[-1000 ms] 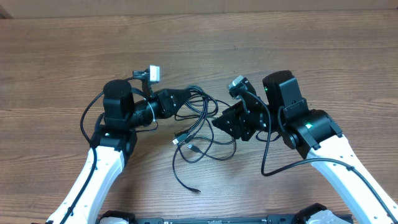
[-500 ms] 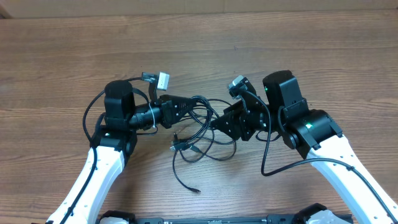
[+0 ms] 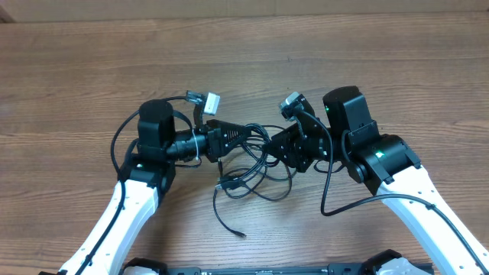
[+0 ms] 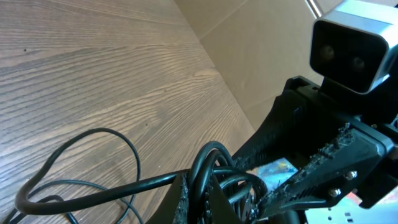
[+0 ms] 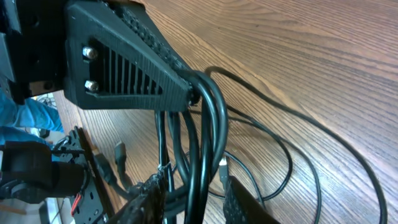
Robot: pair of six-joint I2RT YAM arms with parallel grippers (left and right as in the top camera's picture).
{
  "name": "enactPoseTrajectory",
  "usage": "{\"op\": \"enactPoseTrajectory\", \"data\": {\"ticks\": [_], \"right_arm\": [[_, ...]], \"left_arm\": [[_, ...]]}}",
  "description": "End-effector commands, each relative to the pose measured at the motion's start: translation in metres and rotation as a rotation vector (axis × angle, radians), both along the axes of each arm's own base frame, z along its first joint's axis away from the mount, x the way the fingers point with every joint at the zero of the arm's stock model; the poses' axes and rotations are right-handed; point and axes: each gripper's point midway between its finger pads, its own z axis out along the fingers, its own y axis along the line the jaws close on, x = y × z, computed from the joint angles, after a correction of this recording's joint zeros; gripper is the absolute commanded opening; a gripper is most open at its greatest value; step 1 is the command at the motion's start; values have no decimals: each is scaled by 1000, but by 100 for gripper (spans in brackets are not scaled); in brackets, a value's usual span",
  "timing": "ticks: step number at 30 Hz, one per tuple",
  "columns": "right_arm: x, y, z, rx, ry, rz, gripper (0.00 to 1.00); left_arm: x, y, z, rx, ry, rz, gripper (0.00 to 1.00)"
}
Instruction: Untangle cables
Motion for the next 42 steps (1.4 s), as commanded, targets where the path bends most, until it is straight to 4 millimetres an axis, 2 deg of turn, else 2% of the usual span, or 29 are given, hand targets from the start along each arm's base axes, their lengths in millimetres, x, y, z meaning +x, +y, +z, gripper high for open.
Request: {"op": "enactPoseTrajectory", "data": {"ticks": [1, 3, 7, 8, 10, 15, 17, 21, 29, 38, 42], "right_arm": [[1, 3, 13, 20, -32, 11, 17], [1, 3, 13, 20, -32, 11, 4], [1, 3, 13, 20, -32, 11, 4], [1, 3, 13, 20, -32, 11, 7], [1, 3, 13, 20, -32, 11, 25], [1, 3, 13, 20, -32, 11, 27], [1, 3, 13, 20, -32, 11, 23], [1, 3, 13, 20, -32, 11, 4], [1, 3, 13, 20, -31, 11, 4], [0, 3, 12, 19, -28, 11, 4], [0, 2, 11, 17, -24, 11, 4]], "left_arm": [[3, -2, 4, -8, 7, 18, 4], [3, -3, 5, -13, 11, 19, 4], [3, -3, 6, -19, 29, 23, 4], [3, -3, 6, -20, 29, 23, 4], [3, -3, 6, -20, 29, 23, 4], [3, -3, 6, -26, 49, 27, 4], [3, -3, 6, -26, 49, 28, 4], [3, -3, 6, -26, 50, 28, 4], [8, -1, 4, -25, 77, 65, 4], [43, 22, -11, -46, 288, 372, 4], [52, 34, -22, -71, 415, 508, 5]]}}
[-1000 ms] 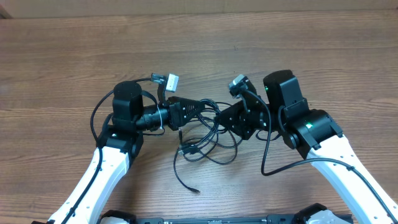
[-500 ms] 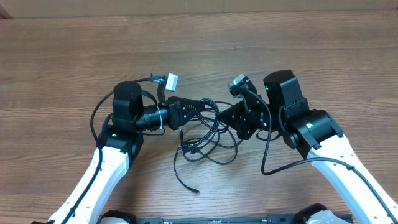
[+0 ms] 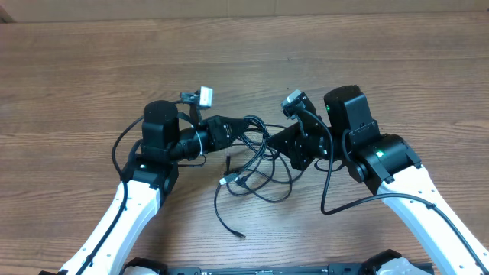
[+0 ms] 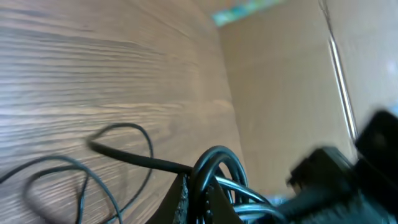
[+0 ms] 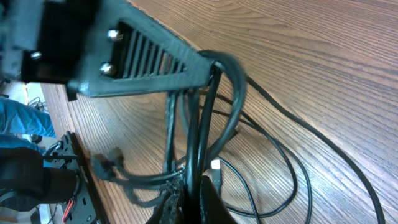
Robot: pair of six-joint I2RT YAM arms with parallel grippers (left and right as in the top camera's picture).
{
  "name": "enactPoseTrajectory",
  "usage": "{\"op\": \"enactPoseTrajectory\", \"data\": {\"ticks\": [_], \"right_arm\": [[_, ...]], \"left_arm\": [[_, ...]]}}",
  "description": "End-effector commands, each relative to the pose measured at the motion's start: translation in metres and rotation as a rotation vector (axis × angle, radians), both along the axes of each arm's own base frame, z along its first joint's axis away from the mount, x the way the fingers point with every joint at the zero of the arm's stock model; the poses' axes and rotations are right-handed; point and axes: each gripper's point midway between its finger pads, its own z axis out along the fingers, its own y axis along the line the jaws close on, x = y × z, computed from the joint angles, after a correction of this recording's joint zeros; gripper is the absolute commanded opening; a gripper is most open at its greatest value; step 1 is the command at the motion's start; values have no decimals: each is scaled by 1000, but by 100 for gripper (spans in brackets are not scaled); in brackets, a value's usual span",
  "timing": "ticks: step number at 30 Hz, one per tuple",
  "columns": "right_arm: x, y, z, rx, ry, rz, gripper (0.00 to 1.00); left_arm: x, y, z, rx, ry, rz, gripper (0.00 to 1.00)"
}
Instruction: Untangle cables
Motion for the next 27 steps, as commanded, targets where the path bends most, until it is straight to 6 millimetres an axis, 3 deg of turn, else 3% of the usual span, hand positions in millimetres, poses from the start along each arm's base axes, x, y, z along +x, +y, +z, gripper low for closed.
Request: {"op": "enactPoseTrajectory", "data": {"ticks": [1, 12, 21, 23, 25, 27], "right_arm": [[-4, 4, 12, 27, -12, 28, 4], [-4, 4, 12, 27, -13, 28, 4], [-3, 3, 11, 19, -16, 20, 5], [-3, 3, 11, 20, -16, 20, 17], [-3, 3, 11, 19, -17, 20, 41], [-3, 3, 11, 19, -19, 20, 58]], "left_arm": [[26, 25, -11, -15, 143, 259, 4], [29, 35, -24, -114, 368, 415, 4], [27, 33, -23, -47, 276, 355, 4], [25, 29, -21, -37, 250, 316, 4], [22, 26, -20, -33, 236, 281, 4], [16, 20, -18, -31, 218, 229, 4]]}}
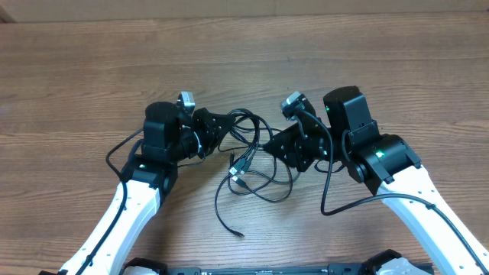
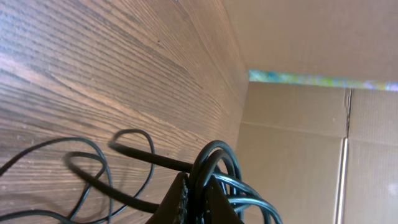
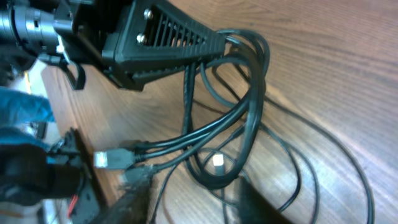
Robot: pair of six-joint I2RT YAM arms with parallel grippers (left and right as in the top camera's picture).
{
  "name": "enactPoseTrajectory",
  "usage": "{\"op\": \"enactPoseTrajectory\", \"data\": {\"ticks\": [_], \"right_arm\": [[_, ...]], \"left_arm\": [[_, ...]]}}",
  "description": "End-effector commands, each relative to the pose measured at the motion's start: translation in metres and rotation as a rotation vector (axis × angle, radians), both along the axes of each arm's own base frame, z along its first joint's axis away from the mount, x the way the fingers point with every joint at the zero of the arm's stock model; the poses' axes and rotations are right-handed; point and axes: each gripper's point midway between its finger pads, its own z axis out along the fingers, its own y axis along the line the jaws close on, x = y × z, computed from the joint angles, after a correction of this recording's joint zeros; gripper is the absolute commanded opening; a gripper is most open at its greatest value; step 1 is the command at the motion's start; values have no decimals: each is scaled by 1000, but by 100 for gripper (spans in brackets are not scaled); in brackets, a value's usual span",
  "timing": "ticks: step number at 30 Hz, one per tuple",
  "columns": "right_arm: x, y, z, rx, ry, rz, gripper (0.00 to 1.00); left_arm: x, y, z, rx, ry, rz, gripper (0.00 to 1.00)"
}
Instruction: Untangle cables
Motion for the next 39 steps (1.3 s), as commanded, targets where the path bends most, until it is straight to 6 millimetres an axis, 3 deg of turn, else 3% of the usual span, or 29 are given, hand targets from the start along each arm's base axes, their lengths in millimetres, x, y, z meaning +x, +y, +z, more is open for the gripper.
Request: {"op": "enactPoseTrajectory", "data": {"ticks": [1, 7, 19, 23, 36, 39], "right_arm": [[1, 3, 13, 19, -40, 20, 67], [4, 5, 17, -17, -196, 121, 75], [8, 6, 19, -124, -513, 343, 72], [8, 6, 17, -147, -564, 390, 48], [18, 10, -12, -166, -487, 408, 11], [18, 11, -11, -165, -491, 407, 8]], "left_arm": [[-4, -6, 7, 26, -80, -91, 4], [-19, -20, 16, 12, -157, -239, 4], [-45, -37, 32, 6, -352, -477, 4], [-45, -37, 32, 1, -348, -479, 4], [-47, -39, 37, -21, -359, -494, 4], [-47, -39, 37, -20, -357, -491, 4]]}}
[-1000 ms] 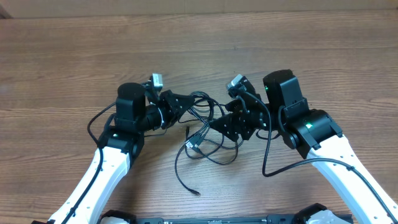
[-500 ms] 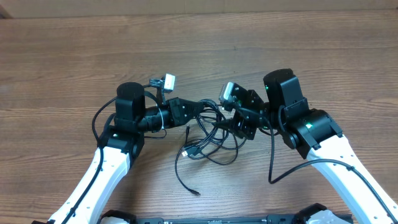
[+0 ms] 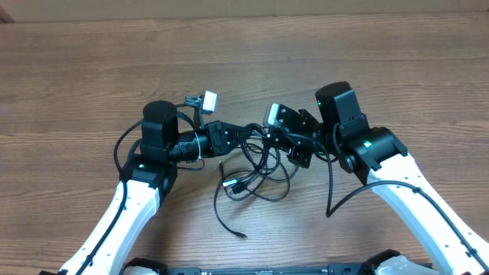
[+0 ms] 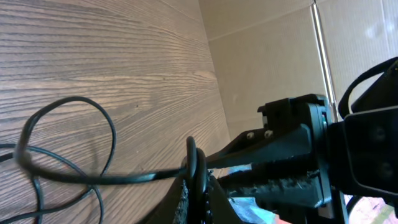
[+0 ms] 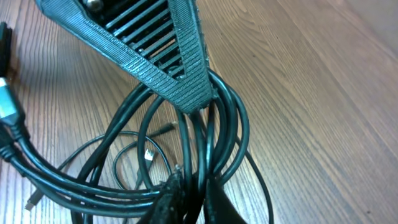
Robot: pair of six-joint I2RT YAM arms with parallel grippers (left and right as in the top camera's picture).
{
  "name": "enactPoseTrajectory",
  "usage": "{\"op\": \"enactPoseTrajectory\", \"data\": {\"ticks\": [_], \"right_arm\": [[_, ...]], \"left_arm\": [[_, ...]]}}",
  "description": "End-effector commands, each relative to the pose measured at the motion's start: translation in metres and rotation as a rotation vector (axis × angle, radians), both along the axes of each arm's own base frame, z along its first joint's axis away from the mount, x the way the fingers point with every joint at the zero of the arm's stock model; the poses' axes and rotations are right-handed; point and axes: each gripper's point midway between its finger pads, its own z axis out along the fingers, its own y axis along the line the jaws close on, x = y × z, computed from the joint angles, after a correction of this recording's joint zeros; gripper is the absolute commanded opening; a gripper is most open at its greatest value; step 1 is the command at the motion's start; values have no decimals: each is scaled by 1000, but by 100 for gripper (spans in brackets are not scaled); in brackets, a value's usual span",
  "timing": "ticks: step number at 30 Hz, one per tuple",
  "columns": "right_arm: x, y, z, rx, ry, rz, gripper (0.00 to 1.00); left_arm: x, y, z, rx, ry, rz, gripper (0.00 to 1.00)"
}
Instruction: Untangle cables
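Observation:
A tangle of black cables [image 3: 256,172] lies mid-table, with a plug [image 3: 229,185] at its lower left and one loose end [image 3: 238,233] trailing toward me. My left gripper [image 3: 243,134] points right, shut on a cable loop [image 4: 194,155]. My right gripper [image 3: 273,143] points left and almost meets it. In the right wrist view the right gripper [image 5: 189,196] is shut on several cable strands [image 5: 230,124] just below the left gripper's ribbed finger [image 5: 161,50]. A small plug [image 5: 149,155] lies under the loops.
The table [image 3: 76,69] is brown wood grain, with a cardboard wall [image 3: 229,8] along its far edge. My arms' own black leads loop out at the left [image 3: 118,145] and hang at the right [image 3: 332,206].
My right gripper was open and set back from the bundle; now it is shut on the strands beside the left fingertips. The left gripper has turned back to point right, still holding its loop.
First the left gripper held the bundle while the right fingers stood apart around the strands. Then the right was shut on them. Then the right was open and the left had swung the bundle up and away. Now both grippers hold the cables close together.

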Motion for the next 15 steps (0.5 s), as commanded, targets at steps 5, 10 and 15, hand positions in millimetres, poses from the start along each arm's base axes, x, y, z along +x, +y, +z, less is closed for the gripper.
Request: {"op": "enactPoseTrajectory", "data": {"ticks": [5, 10, 15], "right_arm": [[4, 4, 10, 16, -30, 11, 6], [3, 5, 10, 22, -22, 10, 4], [-5, 9, 12, 55, 9, 43, 4]], "left_arm": [[3, 1, 5, -15, 13, 14, 4], [9, 4, 2, -10, 43, 64, 4], [20, 10, -2, -6, 100, 154, 4]]}}
